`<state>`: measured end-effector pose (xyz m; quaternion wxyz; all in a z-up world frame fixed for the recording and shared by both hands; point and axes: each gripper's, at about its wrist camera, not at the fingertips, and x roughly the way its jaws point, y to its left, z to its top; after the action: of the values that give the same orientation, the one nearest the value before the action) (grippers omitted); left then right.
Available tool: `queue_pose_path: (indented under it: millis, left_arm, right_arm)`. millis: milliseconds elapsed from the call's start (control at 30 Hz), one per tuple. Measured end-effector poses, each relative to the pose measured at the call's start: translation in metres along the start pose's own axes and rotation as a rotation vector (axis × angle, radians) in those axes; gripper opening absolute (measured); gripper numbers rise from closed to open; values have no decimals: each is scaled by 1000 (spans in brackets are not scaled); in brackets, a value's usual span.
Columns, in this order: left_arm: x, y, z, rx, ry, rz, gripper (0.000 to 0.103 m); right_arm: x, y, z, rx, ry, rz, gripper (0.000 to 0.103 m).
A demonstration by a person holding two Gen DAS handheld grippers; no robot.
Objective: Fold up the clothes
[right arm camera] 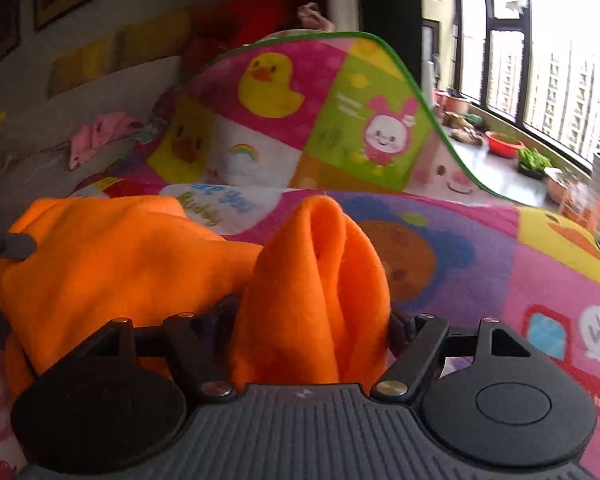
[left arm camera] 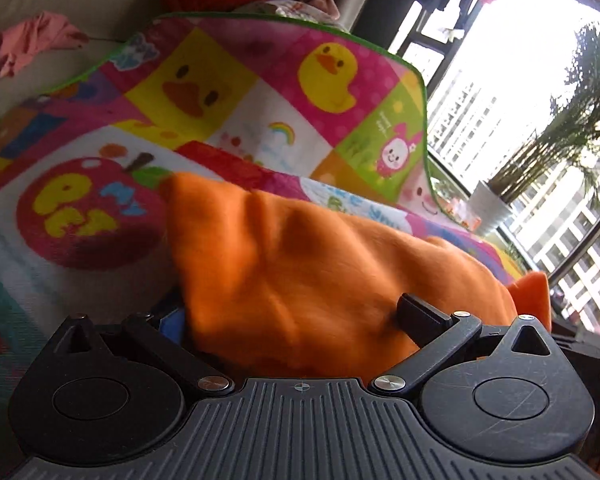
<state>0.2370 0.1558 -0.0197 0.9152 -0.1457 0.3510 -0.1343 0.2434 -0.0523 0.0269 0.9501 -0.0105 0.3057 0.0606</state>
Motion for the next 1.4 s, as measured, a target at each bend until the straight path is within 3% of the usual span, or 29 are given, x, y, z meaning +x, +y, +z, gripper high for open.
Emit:
queue_pose_path:
  millis: [167, 300, 400, 500, 633, 767, 867, 1100, 1200, 1400]
  left_arm:
    - [-36, 1, -2, 73, -19, -19, 103]
    - [-72, -4, 12, 158, -129, -7, 103]
    - [-80, -10, 23, 169, -175, -27, 103]
    - [-70, -22, 30, 186, -192, -45, 103]
    - [-26, -32, 20, 192, -75, -67, 103]
    - [7, -28, -11, 199, 56, 0, 103]
    - [2, -33, -27, 252, 42, 9, 103]
    - [-6, -32, -31, 249, 53, 2, 103]
    - [-6, -32, -33, 256, 50, 3, 103]
    - [-5, -32, -33, 255, 47, -3, 103]
  right_arm:
    - [-11, 22, -3, -283, -41, -149, 81]
    - [-30, -7, -2, -254, -57, -258, 82]
    - [-62, -7, 6, -210, -150, -227, 82]
    - [-86, 9, 14, -187, -219, -113, 82]
    - [-72, 38, 12, -150, -111, 94, 82]
    - [-41, 57, -25, -201, 47, 100, 82]
    - [-52, 56, -33, -199, 27, 91, 83]
    - [-53, 54, -41, -184, 32, 58, 87]
    - [-49, 56, -41, -167, 49, 68, 103]
    - [-46, 59, -41, -156, 75, 68, 103]
